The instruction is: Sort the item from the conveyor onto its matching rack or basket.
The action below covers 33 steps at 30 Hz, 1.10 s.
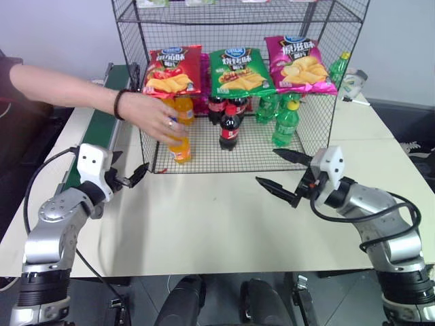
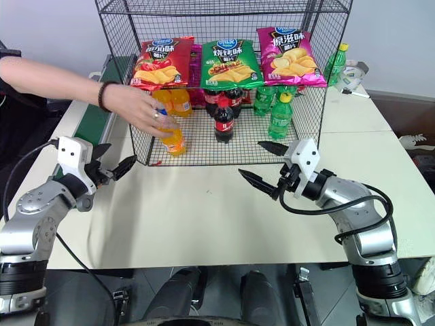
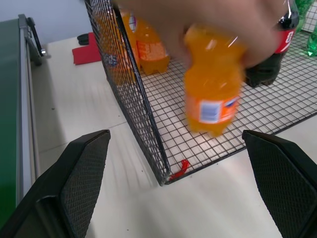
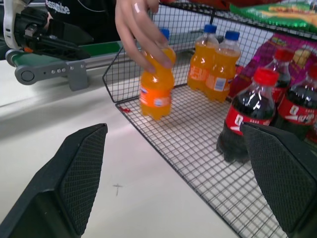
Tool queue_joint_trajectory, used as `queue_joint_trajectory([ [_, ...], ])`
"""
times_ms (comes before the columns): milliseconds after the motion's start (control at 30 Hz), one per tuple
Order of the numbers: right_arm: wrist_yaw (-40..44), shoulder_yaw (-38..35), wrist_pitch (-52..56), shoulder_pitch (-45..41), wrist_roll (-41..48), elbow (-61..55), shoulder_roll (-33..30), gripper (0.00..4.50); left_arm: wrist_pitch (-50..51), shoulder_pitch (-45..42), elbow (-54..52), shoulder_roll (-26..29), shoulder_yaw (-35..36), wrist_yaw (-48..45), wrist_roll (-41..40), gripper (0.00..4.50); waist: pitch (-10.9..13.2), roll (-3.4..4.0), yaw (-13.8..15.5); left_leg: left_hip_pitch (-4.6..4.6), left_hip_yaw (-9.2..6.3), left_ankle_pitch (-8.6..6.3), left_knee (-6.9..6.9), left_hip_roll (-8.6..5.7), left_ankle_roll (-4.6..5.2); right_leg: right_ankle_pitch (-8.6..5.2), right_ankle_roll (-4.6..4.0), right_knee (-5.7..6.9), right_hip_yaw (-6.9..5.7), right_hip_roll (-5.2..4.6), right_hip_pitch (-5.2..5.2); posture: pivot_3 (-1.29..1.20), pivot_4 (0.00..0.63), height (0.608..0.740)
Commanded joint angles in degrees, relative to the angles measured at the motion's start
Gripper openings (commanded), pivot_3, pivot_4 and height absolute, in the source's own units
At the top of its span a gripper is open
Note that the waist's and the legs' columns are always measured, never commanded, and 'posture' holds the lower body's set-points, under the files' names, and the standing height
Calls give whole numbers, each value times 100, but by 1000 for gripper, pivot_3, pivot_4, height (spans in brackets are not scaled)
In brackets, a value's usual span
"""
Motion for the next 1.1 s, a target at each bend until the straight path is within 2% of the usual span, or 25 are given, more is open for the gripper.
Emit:
queue_joint_trajectory([
  [33, 15, -10, -28, -134, -16, -54, -4, 4500, -179, -23, -134, 9, 178, 57, 39, 4474, 0, 0, 0, 0, 0, 0, 0, 0, 0, 0, 0, 0, 0, 0, 0, 0, 150, 740],
  [467, 125, -90, -129, 161, 36, -205, -74, 4500, -349, 166, -313, -117, 147, 140, 103, 4474, 0, 0, 1, 0, 0, 0, 1, 0, 0, 0, 0, 0, 0, 0, 1, 0, 150, 740],
  [1100, 606, 29, -791, 47, -144, 655, 125, 4500, -249, 344, -619, -108, 335, 283, 66, 4474, 0, 0, 0, 0, 0, 0, 1, 0, 0, 0, -1, 0, 0, 0, 1, 0, 150, 740],
])
